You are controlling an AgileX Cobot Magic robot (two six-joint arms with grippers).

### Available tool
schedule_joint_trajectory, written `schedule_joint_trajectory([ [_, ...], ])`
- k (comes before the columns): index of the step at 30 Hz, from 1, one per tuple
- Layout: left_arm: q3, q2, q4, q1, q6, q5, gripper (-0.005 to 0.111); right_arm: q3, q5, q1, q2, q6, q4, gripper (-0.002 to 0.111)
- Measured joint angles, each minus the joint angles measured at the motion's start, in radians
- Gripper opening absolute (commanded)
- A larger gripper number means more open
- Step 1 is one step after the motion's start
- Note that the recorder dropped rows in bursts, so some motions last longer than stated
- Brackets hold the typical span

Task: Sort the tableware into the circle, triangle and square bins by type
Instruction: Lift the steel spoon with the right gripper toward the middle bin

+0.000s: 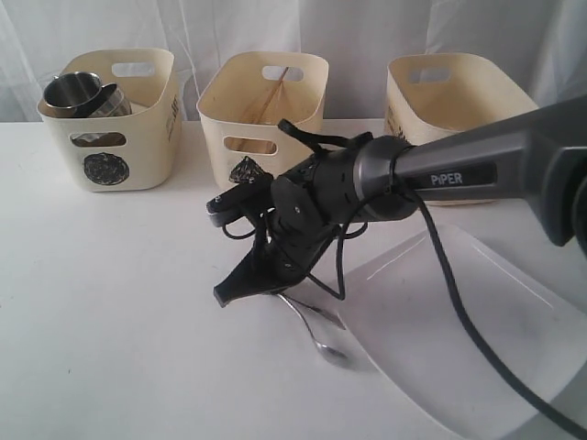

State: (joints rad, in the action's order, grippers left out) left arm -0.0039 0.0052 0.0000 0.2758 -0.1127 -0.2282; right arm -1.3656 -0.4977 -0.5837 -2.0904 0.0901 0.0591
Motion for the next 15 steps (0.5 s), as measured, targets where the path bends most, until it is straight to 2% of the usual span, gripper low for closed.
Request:
schedule_joint_trajectory([
  [8, 0.000, 0.000, 0.000, 0.000, 0.000, 0.000, 0.000, -0.036, 0.106, -0.013, 0.021, 0.016, -0.095, 0.000],
  [15, 0.000, 0.000, 0.000, 0.000, 0.000, 0.000, 0.000, 0.033, 0.339, -0.015, 0.149, 0.048, -0.236, 0.000],
])
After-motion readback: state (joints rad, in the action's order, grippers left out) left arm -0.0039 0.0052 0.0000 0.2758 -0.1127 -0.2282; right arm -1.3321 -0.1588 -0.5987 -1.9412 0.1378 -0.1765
